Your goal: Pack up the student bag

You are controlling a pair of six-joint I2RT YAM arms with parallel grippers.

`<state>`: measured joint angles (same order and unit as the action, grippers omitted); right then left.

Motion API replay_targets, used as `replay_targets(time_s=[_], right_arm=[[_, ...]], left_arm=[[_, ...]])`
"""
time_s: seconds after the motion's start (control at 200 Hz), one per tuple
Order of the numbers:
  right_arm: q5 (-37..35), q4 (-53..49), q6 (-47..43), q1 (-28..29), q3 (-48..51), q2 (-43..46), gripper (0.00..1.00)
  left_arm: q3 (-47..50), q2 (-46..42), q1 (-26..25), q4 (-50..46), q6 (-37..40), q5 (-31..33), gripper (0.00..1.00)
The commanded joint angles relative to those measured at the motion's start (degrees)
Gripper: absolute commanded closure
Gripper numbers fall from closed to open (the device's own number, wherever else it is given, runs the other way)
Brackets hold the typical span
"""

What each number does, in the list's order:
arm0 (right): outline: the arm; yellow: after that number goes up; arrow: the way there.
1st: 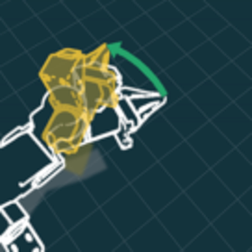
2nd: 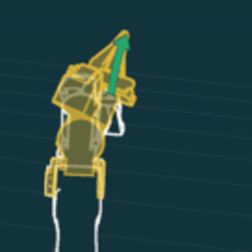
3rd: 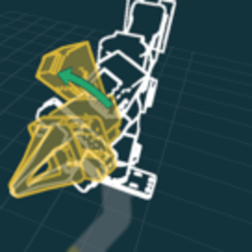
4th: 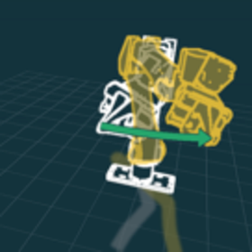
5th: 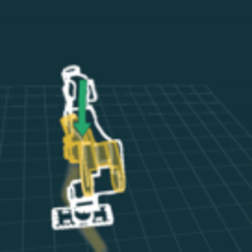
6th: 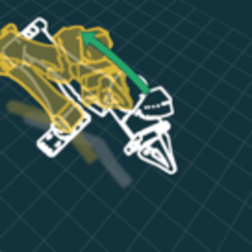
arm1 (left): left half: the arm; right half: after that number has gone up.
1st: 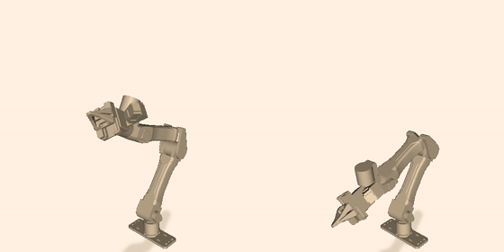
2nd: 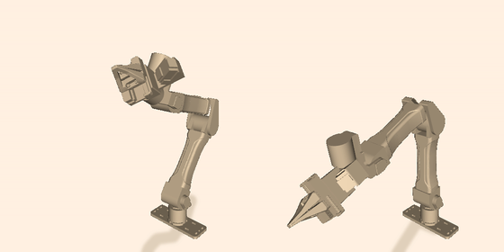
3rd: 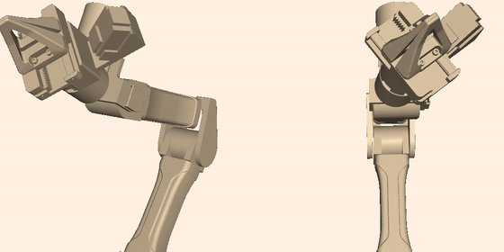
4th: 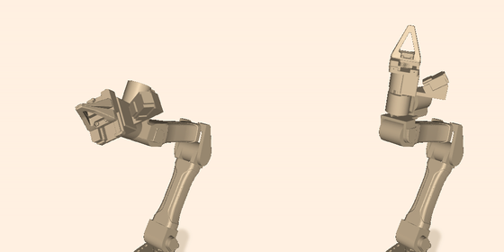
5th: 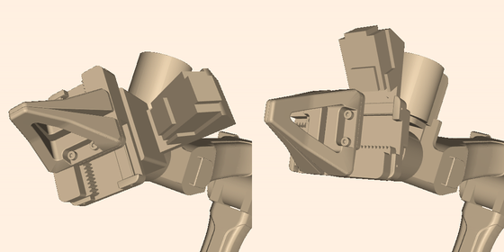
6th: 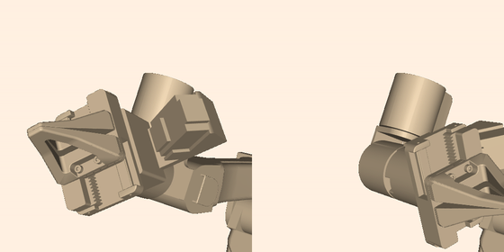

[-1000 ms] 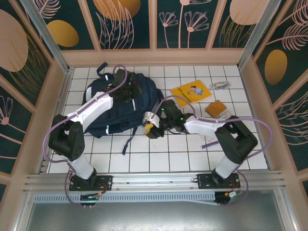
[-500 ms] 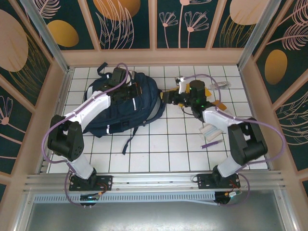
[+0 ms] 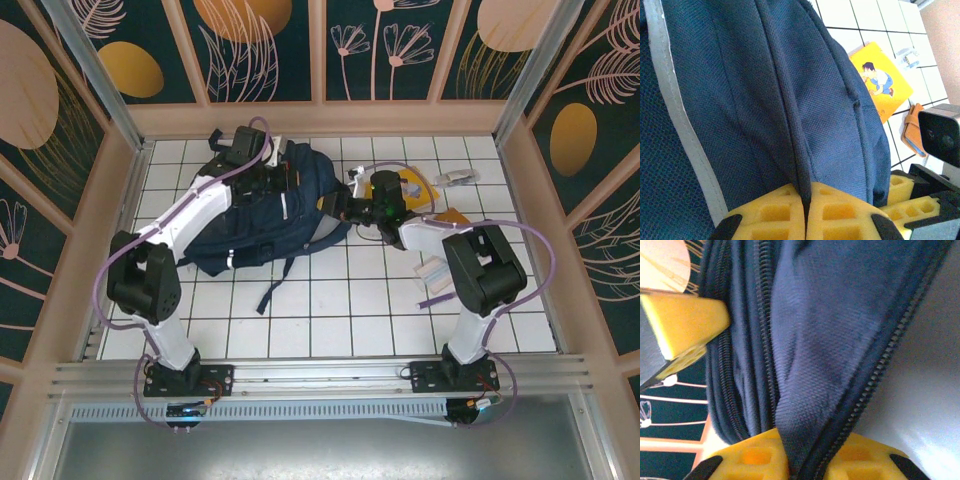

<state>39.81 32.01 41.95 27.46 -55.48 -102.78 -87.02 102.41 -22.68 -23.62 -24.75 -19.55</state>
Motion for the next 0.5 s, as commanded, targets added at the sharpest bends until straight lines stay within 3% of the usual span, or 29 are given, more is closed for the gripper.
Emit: replay_targets(time_s=[0.0, 0.095, 0.25, 0.33, 0.4, 0.495], right_arm=[[3.32, 7.43, 3.70, -0.36, -0.10, -0.41, 0.82], [5.71, 12.77, 5.41, -1.93, 3.21, -0.21, 0.83], [9.67, 13.12, 3.12, -4.56, 4.33, -1.58, 0.83], [13.63, 17.35, 3.72, -5.13, 4.16, -3.04, 0.98], [16.98, 24.56, 6.81, -5.05, 4.30, -4.43, 1.00], [20.39, 43.54, 15.64, -4.97, 5.84, -6.81, 1.00]], left_arm=[[-6.35, 1.10, 1.26, 0.28, 5.30, -2.28, 1.00], [-9.46, 1.85, 3.23, -3.35, 6.87, -1.71, 1.00], [-11.41, 1.11, 4.76, -4.72, 9.46, -2.79, 1.00], [-11.50, 1.10, 4.76, -4.40, 10.56, -4.87, 1.00], [-11.42, 1.35, 4.79, -4.19, 10.94, -6.39, 1.00], [-12.29, 2.53, 5.04, -5.13, 12.24, -7.78, 1.00]])
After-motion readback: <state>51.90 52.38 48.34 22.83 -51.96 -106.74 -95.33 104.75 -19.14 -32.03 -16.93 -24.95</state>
